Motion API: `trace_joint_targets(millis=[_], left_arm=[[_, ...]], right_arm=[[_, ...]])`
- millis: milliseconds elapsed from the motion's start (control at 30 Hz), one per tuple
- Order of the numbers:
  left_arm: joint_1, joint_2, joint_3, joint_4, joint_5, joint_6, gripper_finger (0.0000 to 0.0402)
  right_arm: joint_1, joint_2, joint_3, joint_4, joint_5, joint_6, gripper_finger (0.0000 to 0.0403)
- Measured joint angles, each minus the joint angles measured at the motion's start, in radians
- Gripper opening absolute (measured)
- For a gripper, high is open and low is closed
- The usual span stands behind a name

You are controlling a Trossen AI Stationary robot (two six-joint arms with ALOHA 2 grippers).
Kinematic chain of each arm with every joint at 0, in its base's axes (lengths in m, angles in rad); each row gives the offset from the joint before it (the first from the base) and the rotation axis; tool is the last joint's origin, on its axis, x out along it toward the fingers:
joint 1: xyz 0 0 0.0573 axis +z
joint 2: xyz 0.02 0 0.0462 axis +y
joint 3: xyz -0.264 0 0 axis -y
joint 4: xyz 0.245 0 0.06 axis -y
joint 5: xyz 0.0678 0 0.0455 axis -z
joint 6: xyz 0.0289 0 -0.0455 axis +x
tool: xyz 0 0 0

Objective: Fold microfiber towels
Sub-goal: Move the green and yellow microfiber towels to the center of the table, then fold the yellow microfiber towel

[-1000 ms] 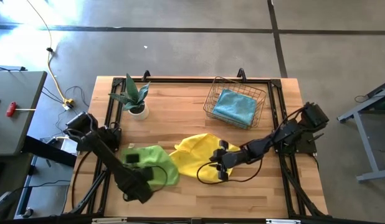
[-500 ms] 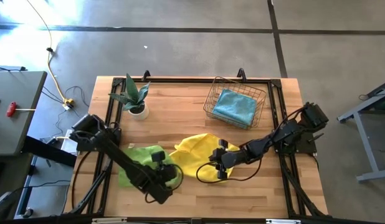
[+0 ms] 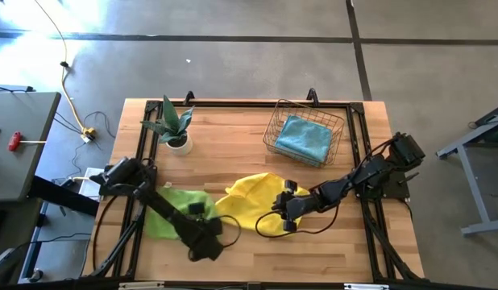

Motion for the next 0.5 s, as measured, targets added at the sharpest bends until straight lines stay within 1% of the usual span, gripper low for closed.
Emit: trace_joint_targets(millis=[167, 233, 267, 300, 367, 433, 500], left_arm=[[-0.078, -0.017, -0.002, -0.173, 0.219, -0.054, 0.001], [-0.104, -0.018, -0.002, -0.21, 0.274, -0.082, 0.001], [-0.115, -0.022, -0.002, -0.242, 0.281, -0.105, 0.001], [-0.121, -0.03, 0.005, -0.272, 0.282, -0.13, 0.001], [-0.127, -0.042, 0.036, -0.301, 0.249, -0.159, 0.001], [-0.125, -0.061, 0.072, -0.335, 0.177, -0.158, 0.001], [-0.111, -0.075, 0.119, -0.327, 0.074, -0.134, 0.001]], right_arm=[[0.0, 0.0, 0.0, -0.025, 0.0, 0.0, 0.014], [0.0, 0.0, 0.0, -0.036, 0.0, 0.0, 0.014], [0.0, 0.0, 0.0, -0.035, -0.001, 0.0, 0.014], [0.0, -0.003, 0.0, -0.037, -0.006, 0.0, 0.014], [0.0, -0.025, 0.0, -0.063, -0.021, 0.0, 0.014], [0.0, -0.059, 0.013, -0.118, -0.021, 0.0, 0.014], [0.002, -0.104, 0.029, -0.205, -0.017, 0.0, 0.014]])
